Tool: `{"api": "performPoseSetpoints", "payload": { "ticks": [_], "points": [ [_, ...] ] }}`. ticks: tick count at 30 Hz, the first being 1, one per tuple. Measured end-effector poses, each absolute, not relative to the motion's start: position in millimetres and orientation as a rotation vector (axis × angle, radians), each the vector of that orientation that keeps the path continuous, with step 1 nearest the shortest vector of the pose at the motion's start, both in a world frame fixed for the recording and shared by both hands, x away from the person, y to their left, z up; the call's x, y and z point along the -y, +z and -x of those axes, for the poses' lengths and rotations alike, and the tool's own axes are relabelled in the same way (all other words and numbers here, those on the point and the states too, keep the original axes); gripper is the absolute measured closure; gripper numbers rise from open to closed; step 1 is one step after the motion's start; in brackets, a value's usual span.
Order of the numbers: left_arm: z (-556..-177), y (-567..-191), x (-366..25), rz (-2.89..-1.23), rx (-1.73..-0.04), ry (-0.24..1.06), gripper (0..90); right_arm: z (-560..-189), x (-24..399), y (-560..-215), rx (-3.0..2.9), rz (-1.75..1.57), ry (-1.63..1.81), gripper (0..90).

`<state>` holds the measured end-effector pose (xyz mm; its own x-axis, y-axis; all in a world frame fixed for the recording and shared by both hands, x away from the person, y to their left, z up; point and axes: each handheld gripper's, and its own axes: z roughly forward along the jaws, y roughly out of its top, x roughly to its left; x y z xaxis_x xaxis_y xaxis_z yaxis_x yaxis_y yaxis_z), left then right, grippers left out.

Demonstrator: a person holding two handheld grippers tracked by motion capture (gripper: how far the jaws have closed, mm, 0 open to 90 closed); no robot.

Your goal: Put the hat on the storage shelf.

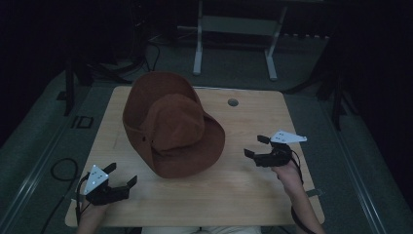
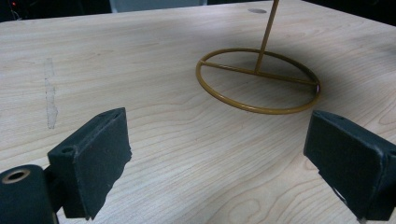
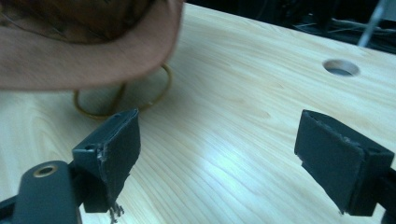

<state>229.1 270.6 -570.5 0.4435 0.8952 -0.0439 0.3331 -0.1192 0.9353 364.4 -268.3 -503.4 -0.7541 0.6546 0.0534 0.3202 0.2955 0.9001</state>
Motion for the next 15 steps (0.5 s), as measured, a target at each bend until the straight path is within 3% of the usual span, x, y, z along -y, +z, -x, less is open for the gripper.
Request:
{"api": "performPoseSetpoints", "payload": {
  "ticks": [15],
  "points": [
    [-229,-570,-270,-1.674,-1.074,0.689,7.7,-349,306,-539,-2.210,-1.006,1.346,14.2]
  ]
}}
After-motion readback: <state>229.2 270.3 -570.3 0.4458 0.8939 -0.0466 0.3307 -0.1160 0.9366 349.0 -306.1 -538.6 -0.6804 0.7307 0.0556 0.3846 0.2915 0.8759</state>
